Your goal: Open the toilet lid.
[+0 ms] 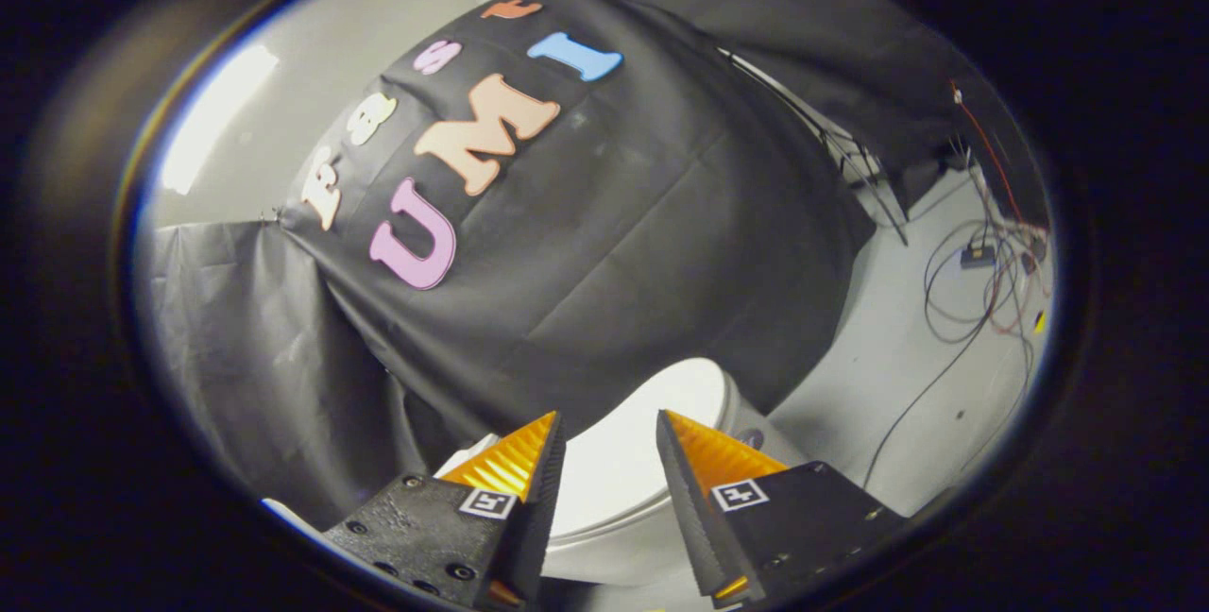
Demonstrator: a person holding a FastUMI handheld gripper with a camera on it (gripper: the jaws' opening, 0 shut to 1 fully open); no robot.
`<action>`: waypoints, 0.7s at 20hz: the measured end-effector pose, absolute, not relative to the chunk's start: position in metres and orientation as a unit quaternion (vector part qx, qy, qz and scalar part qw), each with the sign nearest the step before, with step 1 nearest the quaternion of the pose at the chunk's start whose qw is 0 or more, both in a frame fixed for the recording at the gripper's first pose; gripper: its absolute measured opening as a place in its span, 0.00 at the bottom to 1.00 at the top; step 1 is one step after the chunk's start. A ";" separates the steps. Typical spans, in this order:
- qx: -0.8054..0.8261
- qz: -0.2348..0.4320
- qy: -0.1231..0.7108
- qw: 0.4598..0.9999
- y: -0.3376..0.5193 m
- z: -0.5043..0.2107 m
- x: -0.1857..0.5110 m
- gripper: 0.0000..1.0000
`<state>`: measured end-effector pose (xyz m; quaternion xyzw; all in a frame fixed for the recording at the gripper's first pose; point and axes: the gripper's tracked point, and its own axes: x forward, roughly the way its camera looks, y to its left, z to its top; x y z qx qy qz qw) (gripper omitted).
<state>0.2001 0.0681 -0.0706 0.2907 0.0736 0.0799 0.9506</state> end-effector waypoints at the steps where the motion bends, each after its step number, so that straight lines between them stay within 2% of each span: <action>1: 0.309 0.084 0.082 0.944 0.071 -0.081 0.208 0.60; 7: 0.398 0.082 0.110 0.907 0.086 -0.139 0.240 0.60; 14: 0.496 0.012 0.131 0.858 0.076 -0.211 0.255 0.60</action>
